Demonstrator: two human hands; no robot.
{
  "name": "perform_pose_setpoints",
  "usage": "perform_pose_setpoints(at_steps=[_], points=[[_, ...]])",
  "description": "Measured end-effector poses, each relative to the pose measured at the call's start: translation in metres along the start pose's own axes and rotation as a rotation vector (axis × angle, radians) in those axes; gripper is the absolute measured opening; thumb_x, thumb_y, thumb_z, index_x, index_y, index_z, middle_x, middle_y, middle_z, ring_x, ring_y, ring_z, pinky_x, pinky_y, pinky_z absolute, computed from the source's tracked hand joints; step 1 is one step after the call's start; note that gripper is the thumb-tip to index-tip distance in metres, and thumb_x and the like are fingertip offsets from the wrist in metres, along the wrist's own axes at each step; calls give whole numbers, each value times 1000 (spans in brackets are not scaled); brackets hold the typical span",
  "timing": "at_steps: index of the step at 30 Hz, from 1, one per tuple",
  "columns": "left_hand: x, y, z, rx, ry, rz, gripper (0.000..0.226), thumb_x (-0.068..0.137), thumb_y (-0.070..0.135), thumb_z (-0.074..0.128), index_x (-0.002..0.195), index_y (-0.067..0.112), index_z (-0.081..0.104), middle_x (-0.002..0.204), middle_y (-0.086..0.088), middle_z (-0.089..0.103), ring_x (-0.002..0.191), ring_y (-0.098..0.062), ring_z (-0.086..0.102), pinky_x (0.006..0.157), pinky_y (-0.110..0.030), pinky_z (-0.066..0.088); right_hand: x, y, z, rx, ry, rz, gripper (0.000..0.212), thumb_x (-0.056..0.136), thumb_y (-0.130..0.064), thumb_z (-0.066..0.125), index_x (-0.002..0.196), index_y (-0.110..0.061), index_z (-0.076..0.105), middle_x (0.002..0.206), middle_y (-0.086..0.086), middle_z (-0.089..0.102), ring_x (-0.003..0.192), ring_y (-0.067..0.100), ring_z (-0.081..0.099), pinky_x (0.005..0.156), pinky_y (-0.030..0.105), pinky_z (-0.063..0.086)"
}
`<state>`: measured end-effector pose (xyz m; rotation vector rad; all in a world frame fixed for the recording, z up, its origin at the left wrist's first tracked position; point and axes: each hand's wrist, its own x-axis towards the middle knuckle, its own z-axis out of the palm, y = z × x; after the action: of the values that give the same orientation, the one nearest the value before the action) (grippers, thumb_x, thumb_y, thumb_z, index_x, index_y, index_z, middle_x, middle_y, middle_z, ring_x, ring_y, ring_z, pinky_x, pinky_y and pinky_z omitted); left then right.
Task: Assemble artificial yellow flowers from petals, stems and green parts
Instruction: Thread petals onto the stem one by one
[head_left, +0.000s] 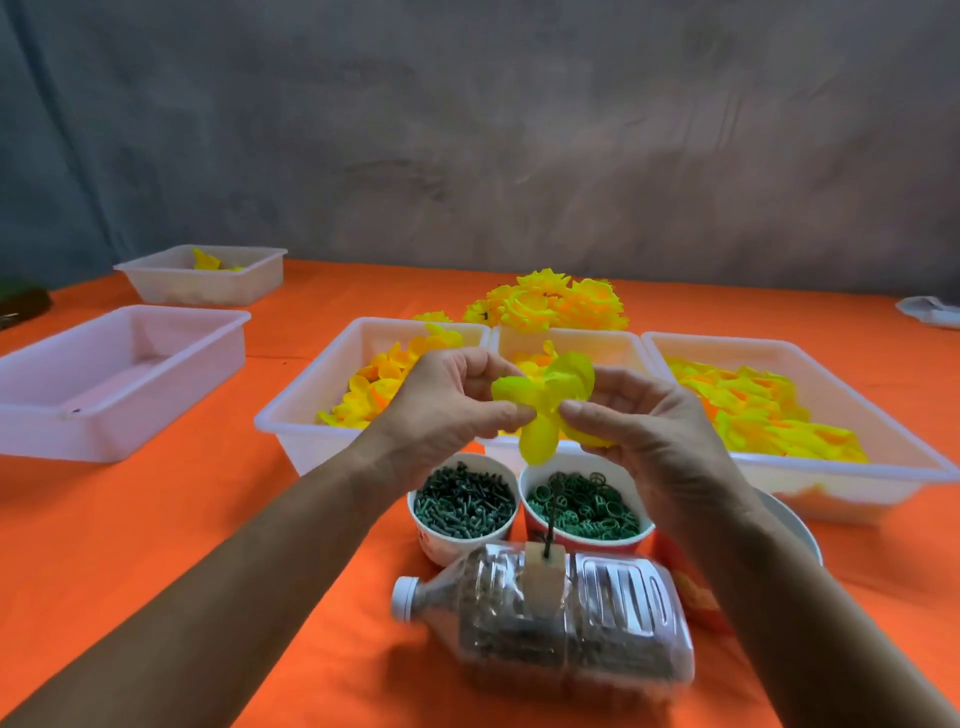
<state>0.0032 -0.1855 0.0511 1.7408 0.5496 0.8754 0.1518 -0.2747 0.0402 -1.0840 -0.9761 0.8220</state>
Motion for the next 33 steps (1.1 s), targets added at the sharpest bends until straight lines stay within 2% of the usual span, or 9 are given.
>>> perform_pose_setpoints(at_steps=[3, 5, 8, 11, 13, 17, 24, 28, 33], points=[[-8, 0, 7, 11, 16, 98, 18, 77, -11, 68, 79, 6, 64, 67, -3, 64, 59, -6, 57, 59, -17, 47, -11, -1, -3, -9, -54, -32, 34, 64, -5, 70, 97, 0, 68, 82, 8, 74, 70, 13, 67, 60, 19, 53], [-13, -1, 10, 28, 25, 153, 18, 78, -9, 68, 75, 8, 64, 64, 1, 63, 58, -3, 55, 59, -15, 46, -18, 0, -4, -54, -79, -38, 28, 66, -7, 70, 93, 0, 70, 82, 11, 73, 70, 16, 66, 63, 22, 53], [-19, -5, 14, 40, 34, 200, 17, 76, -3, 71, 73, 13, 66, 63, 7, 66, 60, -5, 58, 62, -21, 47, -26, 1, -4, -93, -88, -47, 22, 69, -11, 69, 88, 0, 70, 85, 19, 70, 75, 21, 62, 68, 27, 51], [-24, -7, 14, 36, 44, 214, 8, 72, 11, 74, 73, 15, 67, 65, 5, 68, 62, -7, 61, 64, -24, 50, -31, 1, -4, -112, -91, -56, 19, 69, -15, 68, 85, -5, 71, 82, 13, 71, 73, 17, 63, 65, 23, 52], [-27, -8, 14, 35, 52, 211, 7, 70, 18, 74, 73, 16, 68, 68, 3, 69, 64, -9, 62, 66, -28, 51, -32, 2, -4, -137, -88, -49, 22, 69, -17, 68, 87, -5, 70, 84, 18, 71, 76, 20, 65, 67, 24, 53], [-31, -11, 12, 42, 58, 185, 9, 74, 8, 75, 74, 15, 69, 70, -1, 69, 67, -12, 62, 69, -36, 49, -34, 5, -2, -144, -97, -31, 27, 69, -17, 68, 90, 0, 69, 96, 32, 66, 83, 27, 62, 79, 36, 51], [-39, -7, 10, 30, 69, 186, 8, 71, 14, 75, 74, 16, 68, 70, -1, 69, 67, -14, 61, 67, -39, 50, -38, 4, 0, -138, -189, -41, 16, 73, -16, 68, 85, -6, 74, 85, 14, 70, 80, 20, 57, 73, 27, 46], [-43, -3, 9, 19, 77, 189, 9, 72, 8, 74, 76, 13, 68, 74, -10, 70, 71, -23, 64, 74, -52, 52, -40, 2, 0, -119, -186, -27, 18, 72, -18, 67, 85, -8, 74, 88, 16, 70, 84, 23, 58, 78, 32, 47], [-45, 0, 9, -17, 69, 184, 8, 73, 5, 73, 78, 9, 68, 77, -14, 71, 71, -24, 66, 75, -49, 55, -42, 0, 1, -74, -182, 18, 22, 67, -20, 67, 82, -7, 75, 86, 17, 68, 84, 26, 58, 72, 26, 52]])
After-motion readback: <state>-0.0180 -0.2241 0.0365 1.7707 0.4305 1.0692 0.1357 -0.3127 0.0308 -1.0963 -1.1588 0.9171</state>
